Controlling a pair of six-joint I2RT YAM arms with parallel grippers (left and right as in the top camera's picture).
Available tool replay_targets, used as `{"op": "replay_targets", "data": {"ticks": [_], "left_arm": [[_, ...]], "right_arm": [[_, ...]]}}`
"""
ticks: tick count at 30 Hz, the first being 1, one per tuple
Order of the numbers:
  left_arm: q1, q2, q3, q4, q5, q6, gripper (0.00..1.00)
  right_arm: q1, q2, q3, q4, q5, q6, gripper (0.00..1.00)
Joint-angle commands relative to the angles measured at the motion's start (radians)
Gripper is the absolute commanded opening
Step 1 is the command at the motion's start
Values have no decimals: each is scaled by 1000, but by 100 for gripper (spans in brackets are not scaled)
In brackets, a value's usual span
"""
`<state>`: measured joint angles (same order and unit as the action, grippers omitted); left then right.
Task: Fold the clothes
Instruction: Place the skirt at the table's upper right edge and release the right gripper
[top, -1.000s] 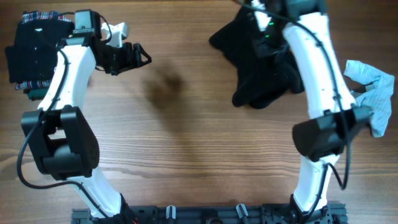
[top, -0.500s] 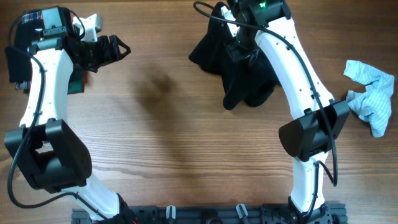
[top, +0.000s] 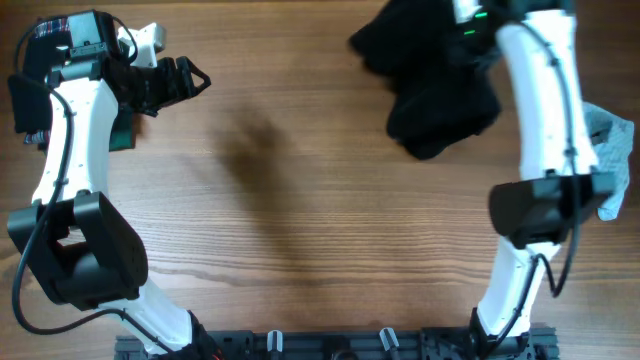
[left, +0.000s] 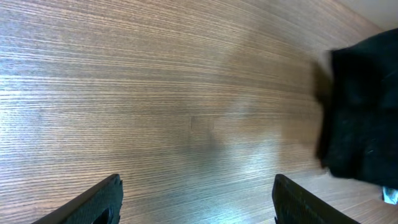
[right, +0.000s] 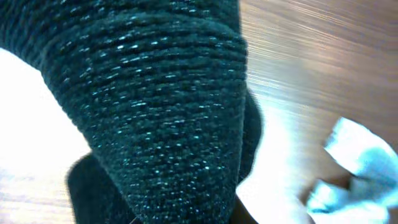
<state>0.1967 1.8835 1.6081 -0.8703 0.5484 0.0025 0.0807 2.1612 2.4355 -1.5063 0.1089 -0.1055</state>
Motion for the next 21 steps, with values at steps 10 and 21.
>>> {"op": "replay_targets", "data": {"ticks": [10,21], "left_arm": [[3,-23,18,5,13,-11,77],[3,-23,17,0,12,-11,77]], "right_arm": [[-192,-199,66,-21,138,-80,4],[109,-25,16,-24,256,29,4]]}}
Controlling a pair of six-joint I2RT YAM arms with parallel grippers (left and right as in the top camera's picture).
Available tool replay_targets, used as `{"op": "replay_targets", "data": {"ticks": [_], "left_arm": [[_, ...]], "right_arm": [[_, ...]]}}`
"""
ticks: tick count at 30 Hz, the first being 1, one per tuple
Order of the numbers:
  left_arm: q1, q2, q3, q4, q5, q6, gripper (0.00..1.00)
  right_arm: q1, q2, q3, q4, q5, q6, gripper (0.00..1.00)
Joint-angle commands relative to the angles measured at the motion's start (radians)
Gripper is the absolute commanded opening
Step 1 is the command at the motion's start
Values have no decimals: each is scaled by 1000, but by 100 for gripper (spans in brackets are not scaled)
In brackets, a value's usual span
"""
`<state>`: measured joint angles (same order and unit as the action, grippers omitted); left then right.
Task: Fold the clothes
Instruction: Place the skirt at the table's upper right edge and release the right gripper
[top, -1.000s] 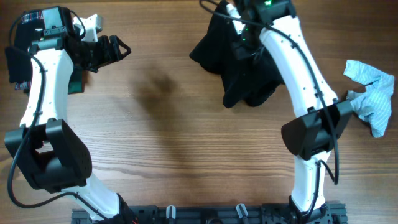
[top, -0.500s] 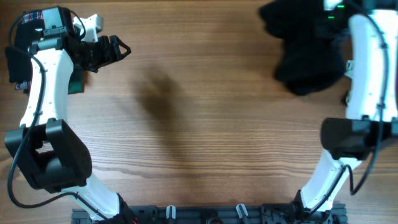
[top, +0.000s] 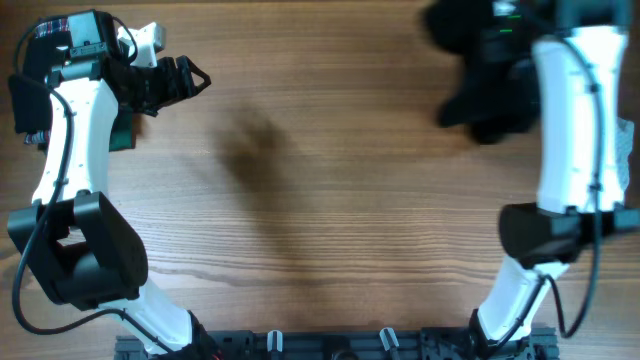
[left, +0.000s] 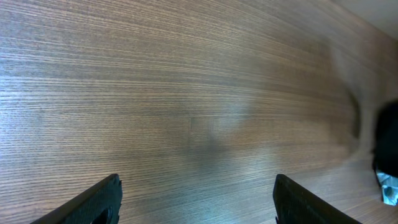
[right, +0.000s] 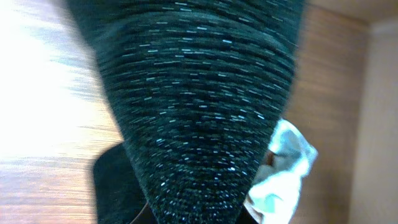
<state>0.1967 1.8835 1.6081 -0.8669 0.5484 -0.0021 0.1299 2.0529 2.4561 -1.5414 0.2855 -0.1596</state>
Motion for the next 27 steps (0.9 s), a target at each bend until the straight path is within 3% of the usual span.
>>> {"op": "replay_targets", "data": {"ticks": [1,7,14,19,27], "left_arm": [[3,-23,17,-3,12,-6,77],[3,-23,17,0,12,-6,78],[3,-23,17,0,12,-6,78],[3,-23,17,1,12,-6,78],[3,-23,17,-7,12,-6,78]], "right_arm": [[75,108,-4,11,94,115,4],[134,197,-4,20,147,243,4],[145,149,5,18,442,373,4],[143,115,5,32,655,361,4],[99,110,5,139,993,196,4]]}}
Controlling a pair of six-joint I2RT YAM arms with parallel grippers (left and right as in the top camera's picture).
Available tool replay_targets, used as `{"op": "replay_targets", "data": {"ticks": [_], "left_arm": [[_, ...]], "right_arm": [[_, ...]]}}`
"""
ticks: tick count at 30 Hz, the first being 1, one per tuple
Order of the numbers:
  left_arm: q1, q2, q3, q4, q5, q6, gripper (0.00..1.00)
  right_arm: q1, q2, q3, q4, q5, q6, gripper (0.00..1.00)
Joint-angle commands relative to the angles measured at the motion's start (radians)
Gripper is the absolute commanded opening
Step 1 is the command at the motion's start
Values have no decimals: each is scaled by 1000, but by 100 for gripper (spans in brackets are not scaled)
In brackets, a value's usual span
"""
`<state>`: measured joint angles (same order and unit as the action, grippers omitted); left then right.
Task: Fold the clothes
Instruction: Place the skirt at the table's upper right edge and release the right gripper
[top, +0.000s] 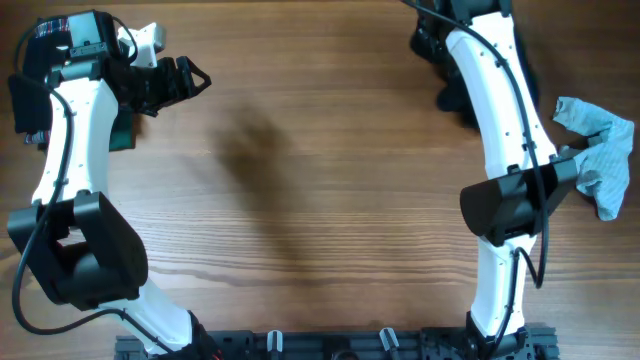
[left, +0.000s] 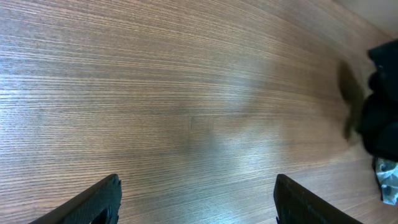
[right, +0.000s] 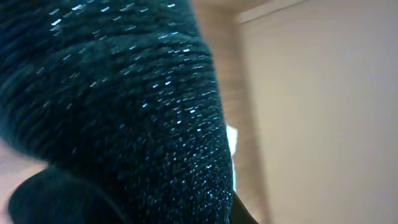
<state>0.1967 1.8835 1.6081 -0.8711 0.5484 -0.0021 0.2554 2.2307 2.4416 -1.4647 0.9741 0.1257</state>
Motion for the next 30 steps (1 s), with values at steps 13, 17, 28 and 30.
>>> {"op": "replay_targets", "data": {"ticks": [13,17,28,30], "left_arm": [[3,-23,17,2,12,-6,78],[3,-23,17,6,12,-6,78],[3,-23,17,12,12,-6,79],[3,-23,17,13,12,-6,79]], "right_arm": [[22,-42,-2,211,63,-337,4],[24,-13,-50,178,11,-332,4],[75,-7,-244,275,51,-311,4],[85,-7,-243,270,48,-319,5]]}}
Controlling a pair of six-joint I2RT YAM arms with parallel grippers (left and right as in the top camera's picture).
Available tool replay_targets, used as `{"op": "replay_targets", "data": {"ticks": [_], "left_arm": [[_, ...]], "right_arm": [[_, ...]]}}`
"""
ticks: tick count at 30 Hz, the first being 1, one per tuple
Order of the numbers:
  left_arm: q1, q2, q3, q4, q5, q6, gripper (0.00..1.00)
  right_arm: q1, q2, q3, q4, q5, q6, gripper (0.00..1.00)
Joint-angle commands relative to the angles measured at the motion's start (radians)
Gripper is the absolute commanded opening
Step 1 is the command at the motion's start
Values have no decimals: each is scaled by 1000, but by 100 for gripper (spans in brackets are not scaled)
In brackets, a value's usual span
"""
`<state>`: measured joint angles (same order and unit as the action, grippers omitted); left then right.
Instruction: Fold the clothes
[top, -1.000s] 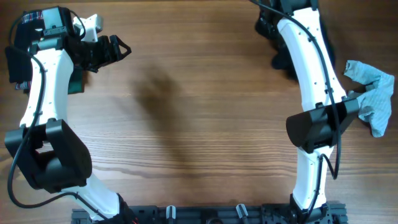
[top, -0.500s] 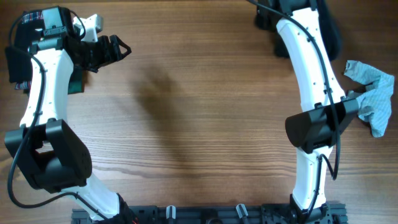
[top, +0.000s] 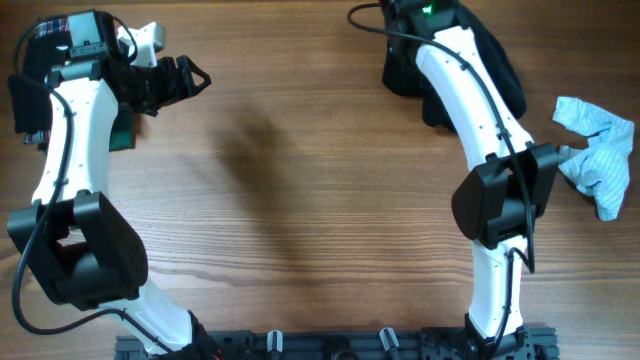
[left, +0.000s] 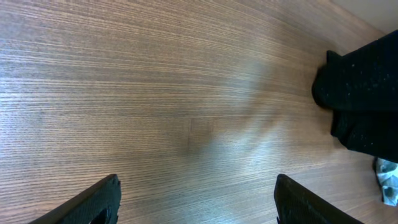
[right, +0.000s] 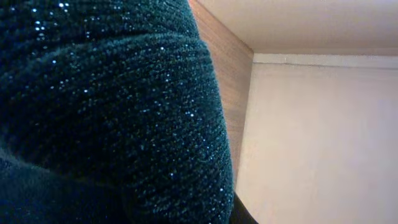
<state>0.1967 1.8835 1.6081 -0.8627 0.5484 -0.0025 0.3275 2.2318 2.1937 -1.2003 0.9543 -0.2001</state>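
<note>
A black knit garment (top: 400, 66) hangs bunched at the table's far edge, right of centre. It fills the right wrist view (right: 106, 112) and hides the fingers there. My right gripper (top: 428, 14) is at the top of it, shut on it. In the left wrist view the garment (left: 367, 87) shows at the right edge. My left gripper (top: 188, 80) is far off at the back left. It is open over bare wood, with a wide gap between its fingers (left: 93, 202).
A crumpled light blue cloth (top: 598, 150) lies at the right edge of the table. Plaid clothing (top: 45, 30) and a dark green item (top: 124, 134) sit behind my left arm at the back left. A pale wall (right: 323, 137) rises beyond the table's far edge.
My right gripper has moved left along the far edge with the black garment. More of the garment now shows in the left wrist view. The left arm has not moved.
The right gripper first held the black garment over the back right of the table, with its arm covering part of the blue cloth. Then the garment was further right, then at the far edge with the blue cloth uncovered, and now further left. The left gripper stayed open.
</note>
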Motion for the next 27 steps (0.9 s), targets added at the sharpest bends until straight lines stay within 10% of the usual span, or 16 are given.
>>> {"op": "replay_targets", "data": {"ticks": [1,9,11,15,27], "left_arm": [[3,-23,17,8,12,-6,79],[3,-23,17,18,12,-6,79],[3,-23,17,18,12,-5,79],[3,-23,17,18,11,-5,79],[3,-23,17,14,12,-6,79]], "right_arm": [[25,-8,4,-1,60,3,4],[169,-8,4,-31,-239,-31,9],[215,-8,4,-40,-401,-37,52],[300,-8,4,-60,-667,-37,88],[331,-25,33,-103,-819,56,100]]}}
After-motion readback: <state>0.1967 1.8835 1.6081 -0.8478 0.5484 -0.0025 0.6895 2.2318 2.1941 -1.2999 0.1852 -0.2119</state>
